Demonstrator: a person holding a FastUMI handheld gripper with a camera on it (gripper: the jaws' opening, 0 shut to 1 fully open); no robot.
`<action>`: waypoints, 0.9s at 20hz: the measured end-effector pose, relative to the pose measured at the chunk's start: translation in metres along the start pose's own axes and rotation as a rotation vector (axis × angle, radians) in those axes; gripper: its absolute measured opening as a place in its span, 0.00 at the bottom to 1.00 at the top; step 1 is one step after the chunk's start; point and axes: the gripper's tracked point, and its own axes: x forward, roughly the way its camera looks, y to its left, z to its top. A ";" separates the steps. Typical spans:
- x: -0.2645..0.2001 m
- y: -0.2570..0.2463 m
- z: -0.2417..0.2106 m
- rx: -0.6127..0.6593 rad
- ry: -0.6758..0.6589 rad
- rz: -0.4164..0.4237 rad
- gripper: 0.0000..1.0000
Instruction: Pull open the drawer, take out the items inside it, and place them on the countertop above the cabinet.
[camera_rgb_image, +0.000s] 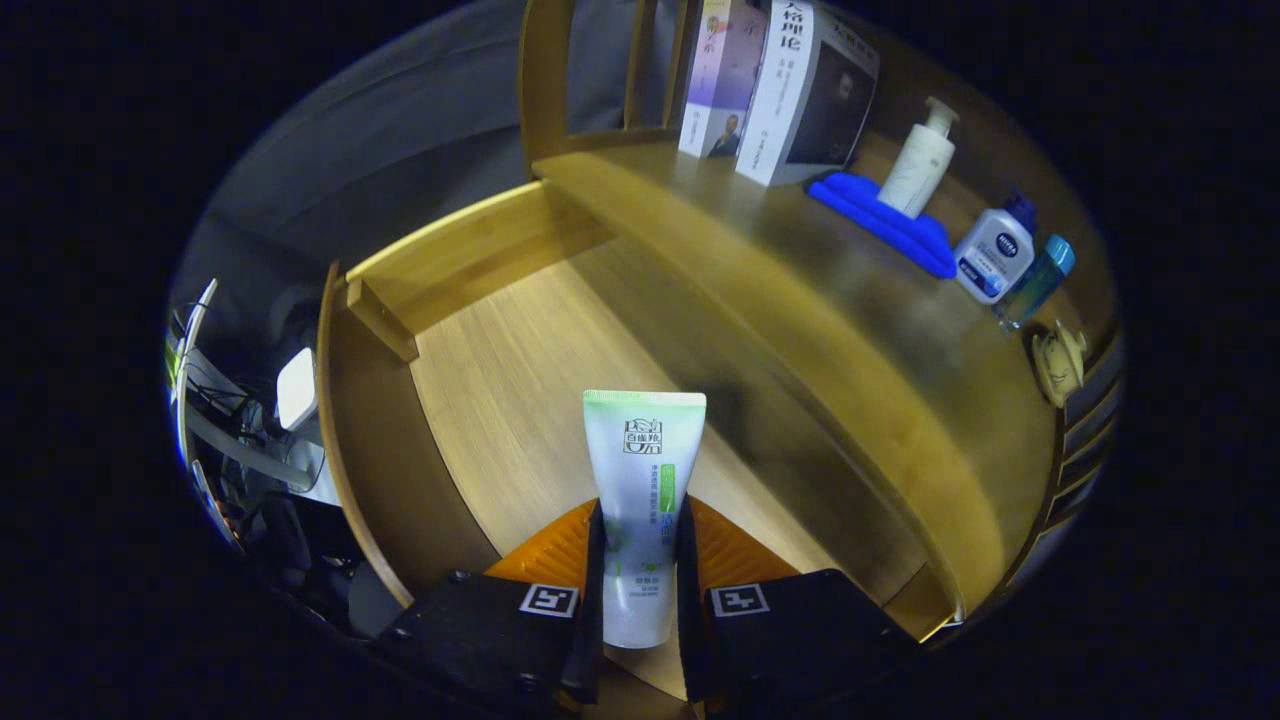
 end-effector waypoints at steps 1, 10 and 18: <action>-0.006 -0.001 0.007 0.007 -0.026 -0.003 0.34; -0.047 -0.040 0.057 0.135 -0.188 -0.072 0.34; -0.043 -0.106 0.089 0.380 -0.210 -0.175 0.34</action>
